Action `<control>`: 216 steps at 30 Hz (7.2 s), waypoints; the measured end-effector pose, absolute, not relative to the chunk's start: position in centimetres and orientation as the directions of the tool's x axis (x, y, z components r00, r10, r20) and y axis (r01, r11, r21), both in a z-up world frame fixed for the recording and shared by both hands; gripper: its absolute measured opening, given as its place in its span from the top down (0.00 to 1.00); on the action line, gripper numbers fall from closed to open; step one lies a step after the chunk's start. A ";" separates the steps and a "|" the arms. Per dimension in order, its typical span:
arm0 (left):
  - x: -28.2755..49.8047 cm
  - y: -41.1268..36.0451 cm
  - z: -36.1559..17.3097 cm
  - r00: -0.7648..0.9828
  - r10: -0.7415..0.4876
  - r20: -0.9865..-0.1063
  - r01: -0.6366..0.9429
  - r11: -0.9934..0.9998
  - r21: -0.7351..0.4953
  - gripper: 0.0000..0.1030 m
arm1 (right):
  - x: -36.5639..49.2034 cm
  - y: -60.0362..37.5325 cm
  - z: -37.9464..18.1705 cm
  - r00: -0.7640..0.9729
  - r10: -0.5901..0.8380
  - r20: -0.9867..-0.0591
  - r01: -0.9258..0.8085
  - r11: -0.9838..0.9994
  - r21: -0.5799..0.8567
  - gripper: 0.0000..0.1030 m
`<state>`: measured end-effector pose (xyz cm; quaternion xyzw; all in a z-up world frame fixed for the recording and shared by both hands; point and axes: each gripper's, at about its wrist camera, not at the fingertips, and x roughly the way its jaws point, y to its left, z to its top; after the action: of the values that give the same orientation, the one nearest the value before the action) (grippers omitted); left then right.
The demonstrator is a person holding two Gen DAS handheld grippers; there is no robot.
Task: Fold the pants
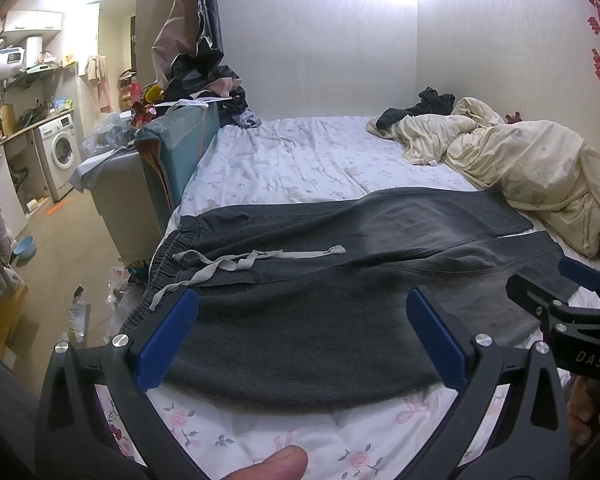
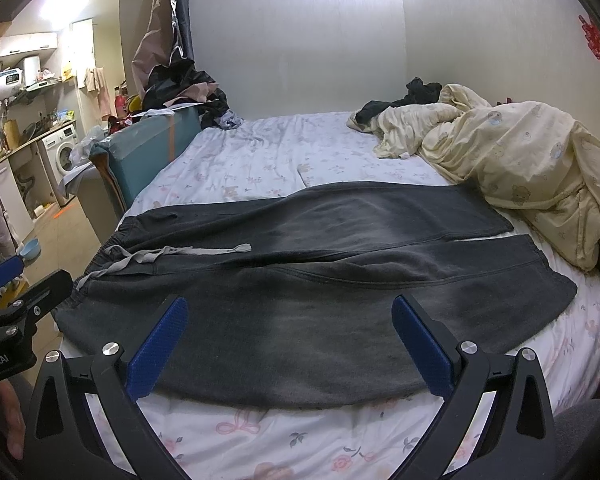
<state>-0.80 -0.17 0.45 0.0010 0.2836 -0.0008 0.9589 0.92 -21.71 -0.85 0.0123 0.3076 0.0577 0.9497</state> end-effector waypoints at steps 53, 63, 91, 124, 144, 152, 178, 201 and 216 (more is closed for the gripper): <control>8.5 18.8 -7.4 0.499 0.183 -0.847 -0.625 0.753 -0.206 0.88 | 6.5 -25.0 -15.6 0.262 0.583 -0.769 0.228 0.736 0.637 0.00; 8.8 18.1 -7.6 0.485 0.214 -0.848 -0.601 0.786 -0.146 0.88 | 8.7 -35.6 -18.2 0.481 0.319 -0.817 0.586 0.576 0.570 0.08; 9.8 19.4 -7.2 0.434 0.149 -0.888 -0.643 0.742 -0.190 0.88 | 12.0 -66.0 -6.4 0.522 -0.308 -0.795 0.841 0.343 0.419 0.99; 39.6 27.6 -9.7 0.313 0.124 -0.942 -0.626 0.773 -0.106 0.75 | 54.4 -57.8 -8.8 0.328 -0.368 -0.870 0.556 0.820 -0.137 0.98; 38.1 15.2 -12.8 0.474 0.350 -0.808 -0.223 0.936 0.274 0.29 | 44.0 -54.1 -4.9 0.593 -0.208 -0.778 0.286 0.957 -0.038 0.31; 44.5 17.6 -16.8 0.293 0.486 -0.824 -0.353 0.856 0.379 0.33 | 39.3 -67.8 -6.8 0.499 -0.278 -0.821 0.567 0.821 0.066 0.31; 35.1 13.1 -15.7 0.451 0.225 -0.864 -0.260 0.959 0.114 0.23 | 36.4 -70.1 -14.2 0.372 -0.271 -0.888 0.705 0.705 0.080 0.94; 16.2 17.3 1.1 0.703 0.189 -0.686 -0.401 0.902 -0.162 0.01 | 25.2 -41.2 -3.0 0.697 0.164 -0.698 0.204 0.888 0.413 0.22; 10.2 18.9 -12.0 0.741 -0.101 -0.664 -0.528 0.522 -0.669 0.11 | 15.8 -31.0 -3.6 0.656 0.411 -0.633 -0.013 0.845 0.535 0.09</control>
<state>10.22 18.91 -12.02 -0.4703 0.3348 0.1325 0.8057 15.78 -30.95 -3.65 0.2510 0.3967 0.1212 0.8746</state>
